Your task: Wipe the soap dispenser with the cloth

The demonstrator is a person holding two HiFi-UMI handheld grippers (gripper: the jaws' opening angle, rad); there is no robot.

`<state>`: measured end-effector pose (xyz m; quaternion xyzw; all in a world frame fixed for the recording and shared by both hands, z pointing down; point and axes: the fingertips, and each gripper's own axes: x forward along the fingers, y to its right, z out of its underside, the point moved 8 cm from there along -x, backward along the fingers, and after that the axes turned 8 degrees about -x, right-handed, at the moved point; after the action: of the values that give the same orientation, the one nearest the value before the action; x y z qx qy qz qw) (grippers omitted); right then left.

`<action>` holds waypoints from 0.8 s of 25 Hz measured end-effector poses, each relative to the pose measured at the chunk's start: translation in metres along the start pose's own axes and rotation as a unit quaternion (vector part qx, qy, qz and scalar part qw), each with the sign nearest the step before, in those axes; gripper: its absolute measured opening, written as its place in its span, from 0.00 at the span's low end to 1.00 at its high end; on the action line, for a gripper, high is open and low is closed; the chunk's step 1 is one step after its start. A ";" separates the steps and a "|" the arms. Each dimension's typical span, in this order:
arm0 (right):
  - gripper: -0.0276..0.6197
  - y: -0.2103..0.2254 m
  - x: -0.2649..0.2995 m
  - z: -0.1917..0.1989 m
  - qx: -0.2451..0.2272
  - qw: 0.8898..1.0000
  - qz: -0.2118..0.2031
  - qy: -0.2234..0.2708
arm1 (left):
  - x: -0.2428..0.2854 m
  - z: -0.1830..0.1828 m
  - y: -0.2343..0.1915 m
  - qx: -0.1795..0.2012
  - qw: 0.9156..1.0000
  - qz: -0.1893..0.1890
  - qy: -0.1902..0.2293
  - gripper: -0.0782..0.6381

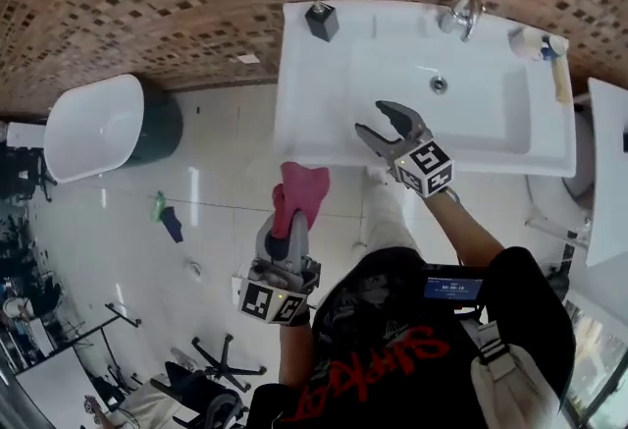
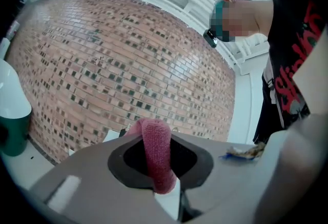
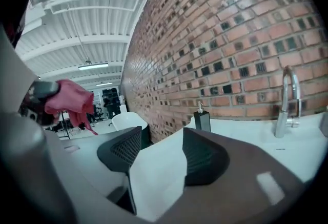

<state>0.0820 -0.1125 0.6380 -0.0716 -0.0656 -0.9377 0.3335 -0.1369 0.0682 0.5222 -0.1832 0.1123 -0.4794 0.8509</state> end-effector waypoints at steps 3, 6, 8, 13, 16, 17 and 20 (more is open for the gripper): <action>0.26 -0.064 -0.088 -0.010 -0.003 1.000 0.023 -0.003 | -0.047 0.014 0.030 -0.025 0.998 0.052 0.009 0.18; 0.18 -0.128 -0.151 -0.023 -0.025 0.999 0.046 -0.006 | -0.091 0.027 0.056 -0.042 0.995 0.095 0.007 0.18; 0.10 -0.166 -0.188 -0.035 -0.041 0.998 0.057 -0.006 | -0.113 0.035 0.072 -0.059 0.991 0.119 0.002 0.18; 0.04 -0.220 -0.278 -0.056 -0.043 0.994 0.096 -0.006 | -0.124 0.041 0.122 -0.072 0.980 0.185 -0.014 0.18; 0.04 -0.227 -0.329 -0.063 -0.042 0.991 0.123 0.007 | -0.114 0.043 0.167 -0.056 0.973 0.221 -0.020 0.18; 0.04 -0.227 -0.346 -0.064 -0.044 0.992 0.119 0.021 | -0.109 0.045 0.185 -0.049 0.972 0.228 -0.023 0.18; 0.04 -0.209 -0.389 -0.066 -0.033 0.994 0.073 0.072 | -0.083 0.054 0.238 -0.014 0.975 0.221 -0.027 0.18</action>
<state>0.2414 0.2765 0.4884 -0.0198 -0.0053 -0.9154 0.4020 0.0243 0.2628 0.4726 -0.1785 0.1333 -0.2723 0.9361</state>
